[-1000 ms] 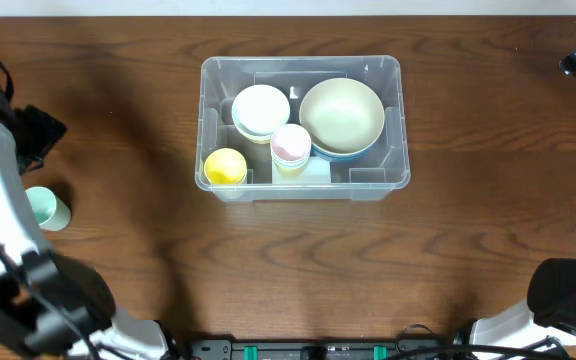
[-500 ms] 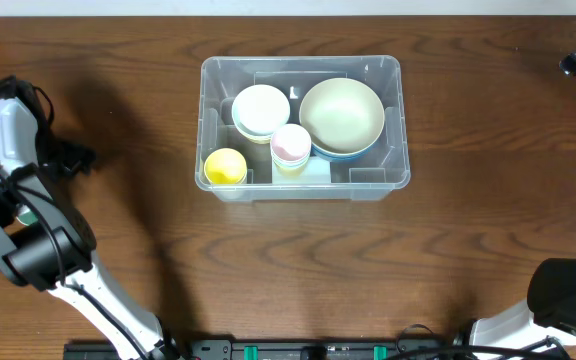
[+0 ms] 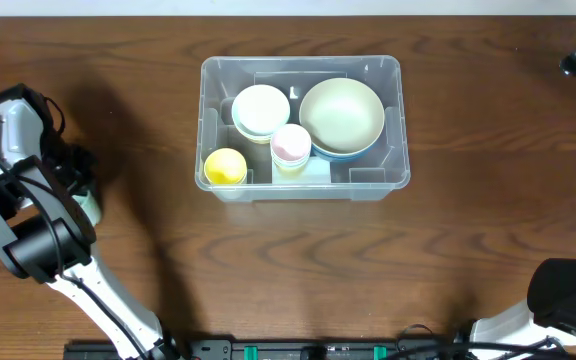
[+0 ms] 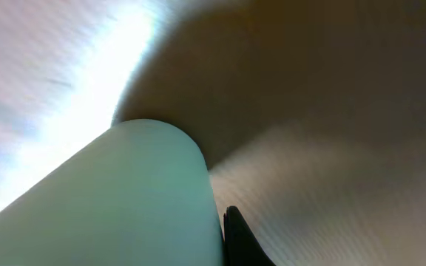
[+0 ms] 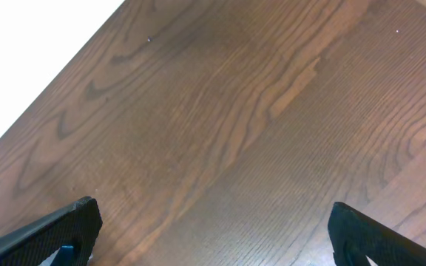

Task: Pack container
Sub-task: 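Carry the green cup over the container and lower it into the yellow cup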

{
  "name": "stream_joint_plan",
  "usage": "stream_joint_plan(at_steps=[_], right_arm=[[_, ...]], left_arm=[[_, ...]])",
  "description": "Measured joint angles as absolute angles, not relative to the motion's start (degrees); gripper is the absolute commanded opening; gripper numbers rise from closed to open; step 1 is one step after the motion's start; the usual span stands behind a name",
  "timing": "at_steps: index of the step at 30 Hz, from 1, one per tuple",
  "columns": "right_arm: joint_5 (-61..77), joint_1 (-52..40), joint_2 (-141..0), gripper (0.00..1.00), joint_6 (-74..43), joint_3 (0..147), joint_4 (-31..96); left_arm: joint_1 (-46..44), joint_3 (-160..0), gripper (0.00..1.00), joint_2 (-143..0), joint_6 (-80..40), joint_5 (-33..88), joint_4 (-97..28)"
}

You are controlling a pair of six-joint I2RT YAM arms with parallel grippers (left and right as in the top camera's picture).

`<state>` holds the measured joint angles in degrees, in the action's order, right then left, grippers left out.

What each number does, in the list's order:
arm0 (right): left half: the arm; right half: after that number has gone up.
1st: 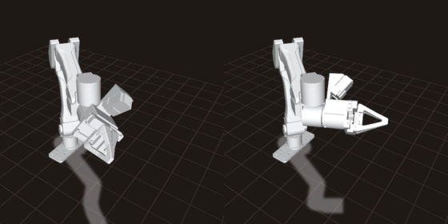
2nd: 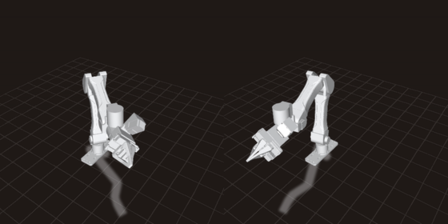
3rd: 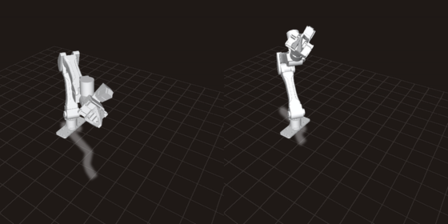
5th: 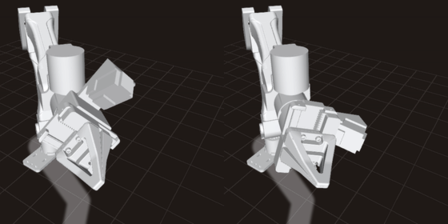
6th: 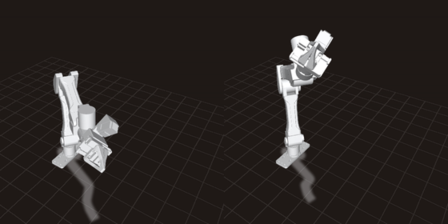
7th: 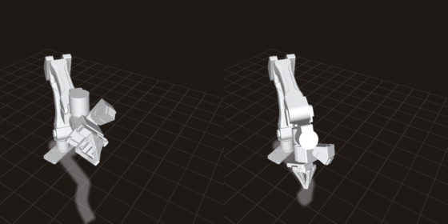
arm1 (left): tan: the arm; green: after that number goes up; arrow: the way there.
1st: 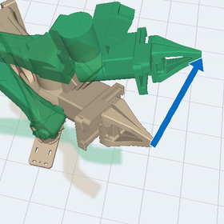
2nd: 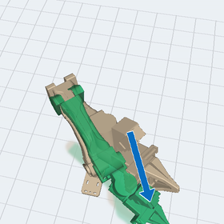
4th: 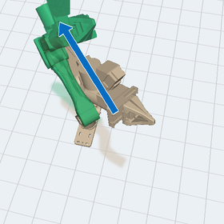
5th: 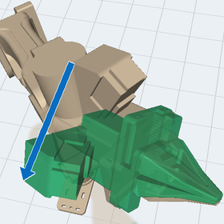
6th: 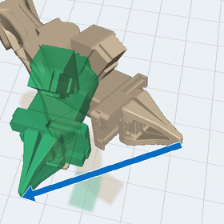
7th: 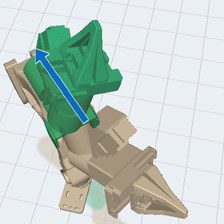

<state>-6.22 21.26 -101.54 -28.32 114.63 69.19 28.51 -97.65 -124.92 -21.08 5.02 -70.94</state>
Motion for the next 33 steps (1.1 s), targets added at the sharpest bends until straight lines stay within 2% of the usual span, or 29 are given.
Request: stream_joint_plan(at_steps=[6,12,26,33], right_arm=[[-6.2,21.3,-101.5,0.99,-28.3,114.6,69.2],[-6.2,21.3,-101.5,0.99,-28.3,114.6,69.2],[-6.2,21.3,-101.5,0.99,-28.3,114.6,69.2],[-6.2,21.3,-101.5,0.99,-28.3,114.6,69.2]], left_arm=[[22.7,-97.7,0.06,-124.7,-13.0,24.0,-72.7],[13.7,-97.6,0.06,-123.2,-5.9,31.4,-72.2],[0.2,-97.2,0.06,-90.4,-4.5,13.2,-63.7],[-11.8,-97.3,0.06,-84.5,-2.9,9.5,-63.4]])
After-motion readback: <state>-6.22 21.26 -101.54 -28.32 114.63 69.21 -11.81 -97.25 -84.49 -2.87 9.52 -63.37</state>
